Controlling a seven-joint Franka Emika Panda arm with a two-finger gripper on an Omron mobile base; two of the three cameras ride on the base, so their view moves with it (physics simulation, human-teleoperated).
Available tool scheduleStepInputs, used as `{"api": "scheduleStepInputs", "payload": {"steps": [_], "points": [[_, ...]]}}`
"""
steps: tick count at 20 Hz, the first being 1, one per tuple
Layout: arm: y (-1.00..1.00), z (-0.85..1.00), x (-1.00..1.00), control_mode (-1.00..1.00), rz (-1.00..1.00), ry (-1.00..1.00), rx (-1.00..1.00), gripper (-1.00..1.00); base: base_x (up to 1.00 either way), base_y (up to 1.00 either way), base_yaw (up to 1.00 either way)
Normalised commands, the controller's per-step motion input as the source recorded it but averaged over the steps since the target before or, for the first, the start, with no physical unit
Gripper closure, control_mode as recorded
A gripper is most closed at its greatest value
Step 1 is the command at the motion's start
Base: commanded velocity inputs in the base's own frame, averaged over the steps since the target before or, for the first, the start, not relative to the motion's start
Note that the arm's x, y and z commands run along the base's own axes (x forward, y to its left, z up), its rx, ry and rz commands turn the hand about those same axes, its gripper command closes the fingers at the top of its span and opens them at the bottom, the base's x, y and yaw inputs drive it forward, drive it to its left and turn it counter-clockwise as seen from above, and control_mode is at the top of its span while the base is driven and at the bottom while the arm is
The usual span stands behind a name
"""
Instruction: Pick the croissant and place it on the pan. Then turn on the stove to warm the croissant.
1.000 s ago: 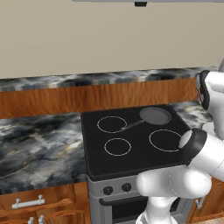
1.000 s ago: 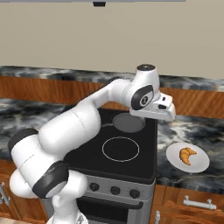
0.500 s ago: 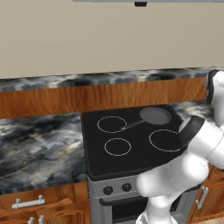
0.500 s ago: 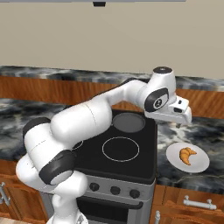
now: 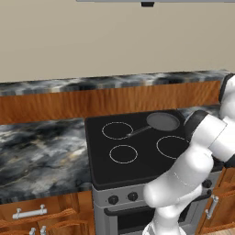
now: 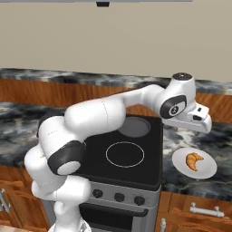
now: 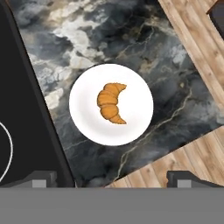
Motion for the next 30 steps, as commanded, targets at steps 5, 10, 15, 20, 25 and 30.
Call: {"api": "scheduleStepInputs", "payload": {"steps": [5, 10, 15, 20, 25, 30], "points": [[-0.29, -0.17, 0.12, -1.00, -0.01, 0.00, 0.01, -1.00, 0.00, 0.00, 0.00], [-0.02, -0.28, 0.21, -1.00, 0.00, 0.04, 0.00, -1.00, 0.00, 0.00, 0.00], [0.00, -0.32, 0.18, -1.00, 0.00, 0.05, 0.00, -1.00, 0.00, 0.00, 0.00], [-0.01, -0.35, 0.18, -1.00, 0.00, 0.03, 0.00, -1.00, 0.00, 0.00, 0.00], [-0.02, -0.29, 0.20, -1.00, 0.00, 0.00, 0.00, -1.00, 0.00, 0.00, 0.00], [-0.03, -0.26, 0.11, -1.00, 0.00, 0.00, 0.00, -1.00, 0.00, 0.00, 0.00]]}}
